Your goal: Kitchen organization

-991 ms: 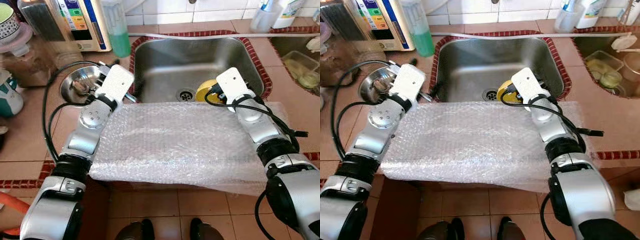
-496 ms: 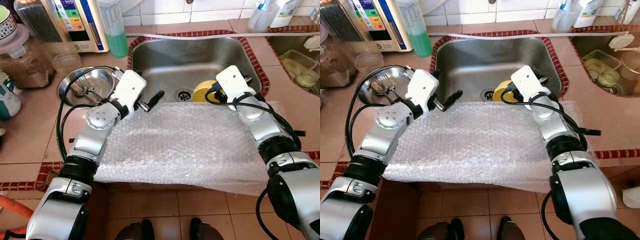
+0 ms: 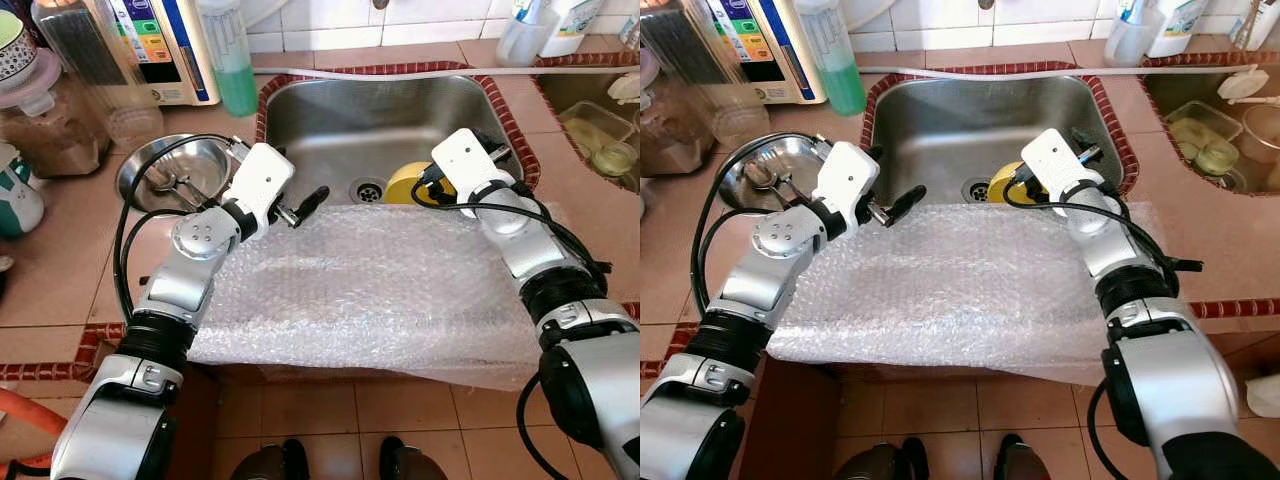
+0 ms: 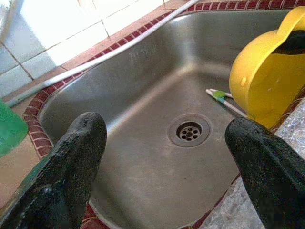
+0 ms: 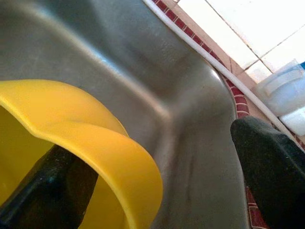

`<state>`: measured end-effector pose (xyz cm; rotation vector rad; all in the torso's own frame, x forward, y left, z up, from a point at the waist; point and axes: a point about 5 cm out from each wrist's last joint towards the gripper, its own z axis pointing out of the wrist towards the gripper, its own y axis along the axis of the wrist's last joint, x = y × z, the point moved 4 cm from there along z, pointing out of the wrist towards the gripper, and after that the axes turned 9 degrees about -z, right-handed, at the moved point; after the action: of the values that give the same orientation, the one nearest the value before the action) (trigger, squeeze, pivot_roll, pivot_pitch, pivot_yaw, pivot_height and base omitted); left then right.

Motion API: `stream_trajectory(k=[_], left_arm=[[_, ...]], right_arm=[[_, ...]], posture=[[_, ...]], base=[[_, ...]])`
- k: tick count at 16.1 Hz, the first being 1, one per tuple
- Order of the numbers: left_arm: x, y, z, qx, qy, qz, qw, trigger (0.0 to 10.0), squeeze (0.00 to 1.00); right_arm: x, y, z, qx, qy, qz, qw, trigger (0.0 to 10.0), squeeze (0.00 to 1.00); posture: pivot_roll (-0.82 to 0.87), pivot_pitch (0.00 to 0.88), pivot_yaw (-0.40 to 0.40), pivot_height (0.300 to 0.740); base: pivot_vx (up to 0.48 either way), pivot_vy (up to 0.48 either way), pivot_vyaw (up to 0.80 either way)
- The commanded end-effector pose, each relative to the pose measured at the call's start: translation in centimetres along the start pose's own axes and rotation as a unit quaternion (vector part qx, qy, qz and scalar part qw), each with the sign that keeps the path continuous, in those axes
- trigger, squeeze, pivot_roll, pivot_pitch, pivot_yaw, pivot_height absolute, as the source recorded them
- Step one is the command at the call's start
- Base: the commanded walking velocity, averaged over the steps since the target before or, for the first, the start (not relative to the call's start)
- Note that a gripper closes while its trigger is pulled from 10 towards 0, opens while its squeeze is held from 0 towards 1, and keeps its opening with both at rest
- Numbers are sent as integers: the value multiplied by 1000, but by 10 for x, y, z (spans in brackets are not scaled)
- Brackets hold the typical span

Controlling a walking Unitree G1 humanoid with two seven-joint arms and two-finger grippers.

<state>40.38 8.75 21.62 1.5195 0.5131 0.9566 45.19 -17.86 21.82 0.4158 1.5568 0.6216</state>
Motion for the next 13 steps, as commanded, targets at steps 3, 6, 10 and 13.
stream_trajectory(k=[3, 6, 10, 13], left_arm=[[-2, -9, -3, 17, -5, 5, 1000, 10000, 0], [13, -19, -7, 34, 31, 6, 999, 10000, 0], [28, -32, -15, 52, 77, -5, 996, 10000, 0], [32, -37, -16, 59, 91, -4, 994, 10000, 0]], right_arm=[[30, -32, -9, 52, 57, 4, 997, 10000, 1000], [24, -38, -11, 57, 46, 69, 995, 10000, 1000], [28, -47, -14, 77, 52, 96, 991, 10000, 1000], [13, -68, -21, 122, 1, 98, 988, 10000, 945]], posture=[[-61, 261, 111, 740], [-64, 264, 113, 740], [-64, 264, 111, 740], [-68, 267, 108, 740]], base=[[0, 0, 0], [0, 0, 0], [0, 0, 0], [0, 0, 0]])
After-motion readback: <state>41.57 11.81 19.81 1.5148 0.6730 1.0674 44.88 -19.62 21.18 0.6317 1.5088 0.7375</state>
